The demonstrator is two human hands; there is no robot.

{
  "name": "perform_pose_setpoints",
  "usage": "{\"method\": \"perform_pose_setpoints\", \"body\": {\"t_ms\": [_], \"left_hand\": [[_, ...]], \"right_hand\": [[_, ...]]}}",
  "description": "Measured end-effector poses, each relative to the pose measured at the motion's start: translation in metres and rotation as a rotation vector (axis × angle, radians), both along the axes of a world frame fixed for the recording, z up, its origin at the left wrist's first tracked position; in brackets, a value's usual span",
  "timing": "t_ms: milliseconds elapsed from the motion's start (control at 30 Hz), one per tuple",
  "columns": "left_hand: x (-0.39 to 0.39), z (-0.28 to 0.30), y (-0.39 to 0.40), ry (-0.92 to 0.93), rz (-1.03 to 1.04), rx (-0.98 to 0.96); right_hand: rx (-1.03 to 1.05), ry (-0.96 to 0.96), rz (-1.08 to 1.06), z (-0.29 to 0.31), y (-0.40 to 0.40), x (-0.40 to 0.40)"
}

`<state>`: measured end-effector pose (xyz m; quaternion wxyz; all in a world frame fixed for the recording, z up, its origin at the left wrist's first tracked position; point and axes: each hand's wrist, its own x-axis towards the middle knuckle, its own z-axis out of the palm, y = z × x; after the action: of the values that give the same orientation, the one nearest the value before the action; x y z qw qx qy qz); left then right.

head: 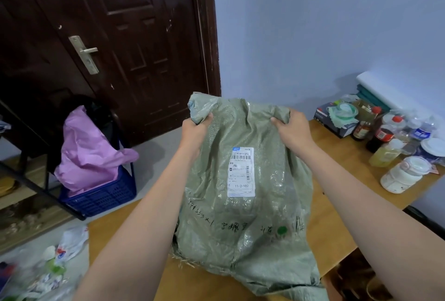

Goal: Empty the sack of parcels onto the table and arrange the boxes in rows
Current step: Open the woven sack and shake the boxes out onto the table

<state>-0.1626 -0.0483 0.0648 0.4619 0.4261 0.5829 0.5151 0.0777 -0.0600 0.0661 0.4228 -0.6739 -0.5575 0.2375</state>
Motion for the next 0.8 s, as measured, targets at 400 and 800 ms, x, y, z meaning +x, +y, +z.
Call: {"method": "perform_pose_setpoints", "body": {"t_ms": [400,800], "left_hand": [[-0.013,0.036,-0.013,-0.129,0.04,0.227],[-0.02,0.057,-0.017,-0.166,0.065,0.294]], "right_hand": [[0.235,0.09,-0.035,0.047,-0.011,-0.018],[0.301,0.111,-0.046,0.066,-0.013,-0.022]]}}
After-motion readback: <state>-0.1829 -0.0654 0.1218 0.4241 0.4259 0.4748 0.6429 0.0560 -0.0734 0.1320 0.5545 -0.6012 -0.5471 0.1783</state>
